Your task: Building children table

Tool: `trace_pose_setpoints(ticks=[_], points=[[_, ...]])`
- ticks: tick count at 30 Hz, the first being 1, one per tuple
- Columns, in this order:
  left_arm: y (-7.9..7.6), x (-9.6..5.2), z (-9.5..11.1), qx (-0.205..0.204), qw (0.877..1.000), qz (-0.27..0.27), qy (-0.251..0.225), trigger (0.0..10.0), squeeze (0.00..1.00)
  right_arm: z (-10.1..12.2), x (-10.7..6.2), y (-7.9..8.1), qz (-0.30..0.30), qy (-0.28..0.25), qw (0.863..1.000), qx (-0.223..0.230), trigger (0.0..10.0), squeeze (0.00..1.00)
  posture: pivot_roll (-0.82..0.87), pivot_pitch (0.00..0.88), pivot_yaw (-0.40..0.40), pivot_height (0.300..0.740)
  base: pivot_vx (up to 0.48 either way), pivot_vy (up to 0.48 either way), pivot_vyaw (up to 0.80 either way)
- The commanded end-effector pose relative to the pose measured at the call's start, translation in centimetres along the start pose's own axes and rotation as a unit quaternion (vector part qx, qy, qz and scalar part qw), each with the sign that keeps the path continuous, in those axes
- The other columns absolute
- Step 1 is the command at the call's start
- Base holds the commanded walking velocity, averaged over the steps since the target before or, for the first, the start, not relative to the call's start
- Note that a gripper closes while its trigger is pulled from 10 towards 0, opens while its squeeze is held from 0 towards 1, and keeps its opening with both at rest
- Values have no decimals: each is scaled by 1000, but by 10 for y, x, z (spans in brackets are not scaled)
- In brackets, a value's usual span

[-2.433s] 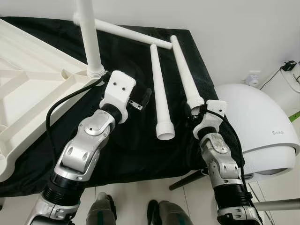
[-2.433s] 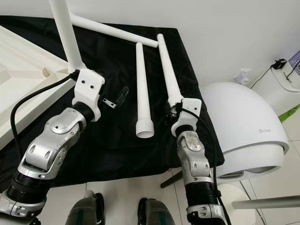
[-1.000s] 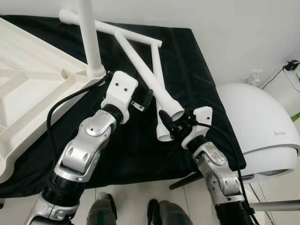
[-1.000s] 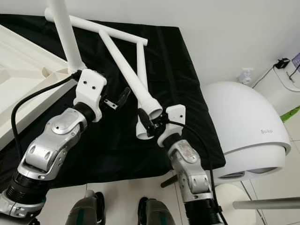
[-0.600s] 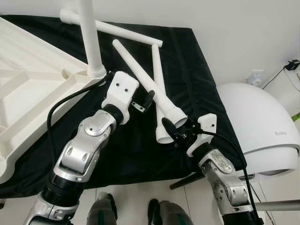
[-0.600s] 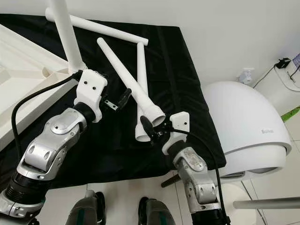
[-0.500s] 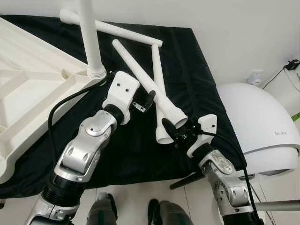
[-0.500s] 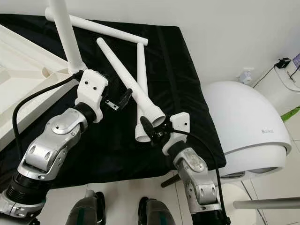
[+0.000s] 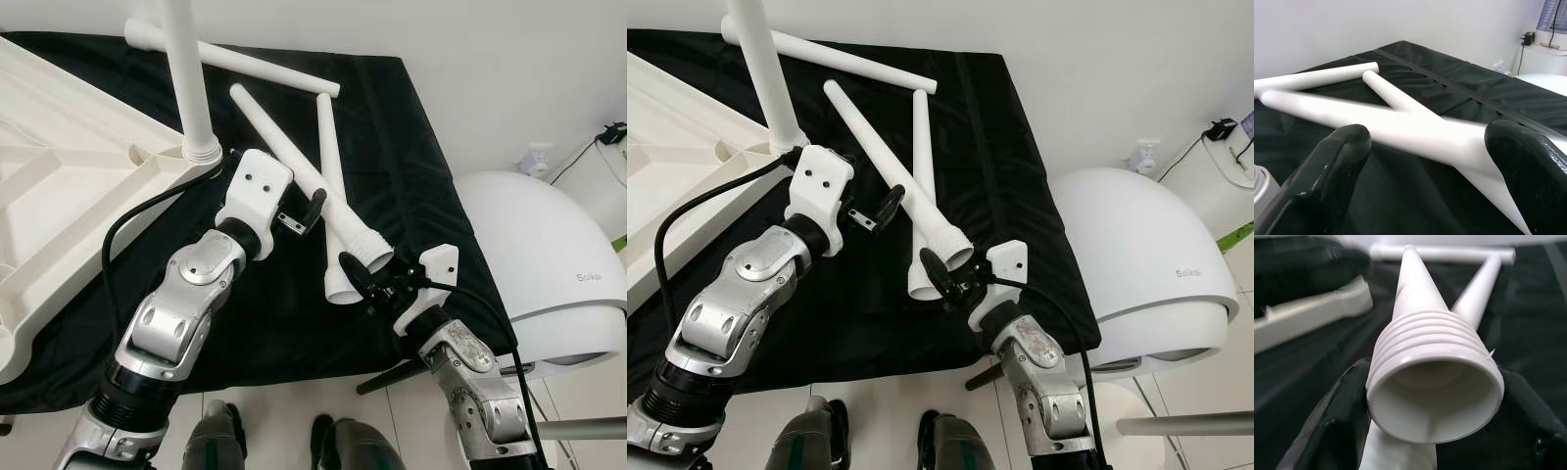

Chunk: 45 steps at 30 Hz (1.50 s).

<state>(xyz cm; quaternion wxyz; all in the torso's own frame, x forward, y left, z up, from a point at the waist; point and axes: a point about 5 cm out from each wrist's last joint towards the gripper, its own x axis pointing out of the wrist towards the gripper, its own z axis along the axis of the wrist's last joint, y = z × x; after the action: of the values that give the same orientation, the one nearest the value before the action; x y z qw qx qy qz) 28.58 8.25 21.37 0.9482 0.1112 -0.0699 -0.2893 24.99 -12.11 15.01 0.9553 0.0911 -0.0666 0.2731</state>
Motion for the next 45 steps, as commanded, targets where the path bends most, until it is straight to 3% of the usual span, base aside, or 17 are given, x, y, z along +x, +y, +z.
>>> trace_pose_setpoints(ticks=[1, 6, 11, 15, 23, 30, 45], points=[[-6, 1, 1, 0, 1000, -32, 0, 10000, 0, 10, 2, 0, 6, -24, 1000, -2, 10000, 0, 28, 164, -71, 740, 0, 0, 0], [0, 3, 3, -2, 1000, -13, -8, 10000, 0, 12, 4, 2, 13, -28, 1000, -5, 10000, 0, 29, 162, -70, 740, 0, 0, 0], [16, 7, 15, -10, 998, 37, -40, 10000, 0, 15, 3, 0, 13, -30, 999, -12, 10000, 0, 26, 158, -70, 740, 0, 0, 0], [22, 8, 20, -17, 998, 41, -51, 10000, 0, 16, 3, -3, 9, -29, 999, -16, 10000, 0, 24, 152, -68, 740, 0, 0, 0], [24, 11, 23, -13, 997, 39, -57, 10000, 0, 12, 2, -3, 11, -19, 999, -24, 10000, 0, 23, 146, -68, 740, 0, 0, 0], [29, 21, 27, -25, 995, 76, -66, 10000, 0, 10, -2, 2, 22, -12, 999, -26, 10000, 0, 15, 138, -67, 740, 0, 0, 0], [41, 38, 18, -6, 991, 127, -30, 10000, 0, 19, -6, 11, 44, -19, 998, -36, 10000, 0, -7, 152, -62, 740, 0, 0, 0]])
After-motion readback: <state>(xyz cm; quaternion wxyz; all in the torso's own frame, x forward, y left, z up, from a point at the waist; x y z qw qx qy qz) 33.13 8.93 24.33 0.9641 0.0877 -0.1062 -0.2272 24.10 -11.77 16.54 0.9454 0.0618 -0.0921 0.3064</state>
